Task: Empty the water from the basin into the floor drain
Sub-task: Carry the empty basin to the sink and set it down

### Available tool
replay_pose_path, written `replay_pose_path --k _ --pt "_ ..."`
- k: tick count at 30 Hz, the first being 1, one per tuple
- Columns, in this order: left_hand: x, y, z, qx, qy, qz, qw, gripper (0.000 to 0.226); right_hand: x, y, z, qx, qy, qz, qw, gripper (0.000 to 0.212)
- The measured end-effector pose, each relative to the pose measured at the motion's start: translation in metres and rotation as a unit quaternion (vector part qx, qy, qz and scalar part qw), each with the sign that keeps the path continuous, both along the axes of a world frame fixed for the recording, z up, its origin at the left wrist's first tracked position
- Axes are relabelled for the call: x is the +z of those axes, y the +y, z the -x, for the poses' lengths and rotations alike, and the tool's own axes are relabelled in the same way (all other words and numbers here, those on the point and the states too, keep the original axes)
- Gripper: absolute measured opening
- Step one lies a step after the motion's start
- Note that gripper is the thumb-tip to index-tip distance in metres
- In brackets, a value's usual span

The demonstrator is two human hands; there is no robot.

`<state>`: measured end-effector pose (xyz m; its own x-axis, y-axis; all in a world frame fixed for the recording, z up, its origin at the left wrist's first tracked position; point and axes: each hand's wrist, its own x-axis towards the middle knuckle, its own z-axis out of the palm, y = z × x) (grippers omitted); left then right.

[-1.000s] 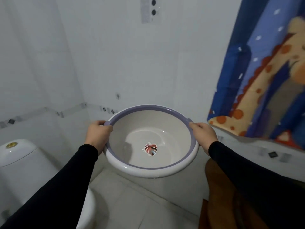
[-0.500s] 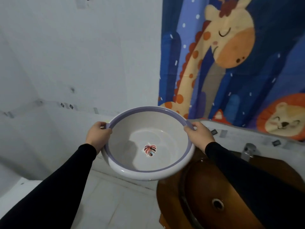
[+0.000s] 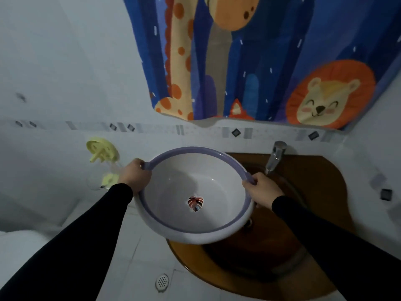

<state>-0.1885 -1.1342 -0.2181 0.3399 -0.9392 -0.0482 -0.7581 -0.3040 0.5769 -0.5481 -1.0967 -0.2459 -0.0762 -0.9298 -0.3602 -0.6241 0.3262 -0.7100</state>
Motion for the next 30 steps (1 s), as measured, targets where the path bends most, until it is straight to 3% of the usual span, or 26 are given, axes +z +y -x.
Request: replay_pose_path --k 13,20,30 --pt "-0.087 -0.046 0.119 -0.205 -0.030 -0.103 0.973 0.027 -0.080 0.053 0.084 -0.155 0.006 -0.119 0.981 0.036" --pt "-0.130 -0.055 0.155 -0.228 -0.007 -0.127 0.965 0.011 -0.102 0.040 0.112 -0.190 0.048 -0.121 0.973 0.033" --pt "-0.164 -0.059 0.162 -0.197 -0.056 -0.180 0.962 0.014 -0.119 0.006 0.112 -0.152 0.186 -0.120 0.963 0.034"
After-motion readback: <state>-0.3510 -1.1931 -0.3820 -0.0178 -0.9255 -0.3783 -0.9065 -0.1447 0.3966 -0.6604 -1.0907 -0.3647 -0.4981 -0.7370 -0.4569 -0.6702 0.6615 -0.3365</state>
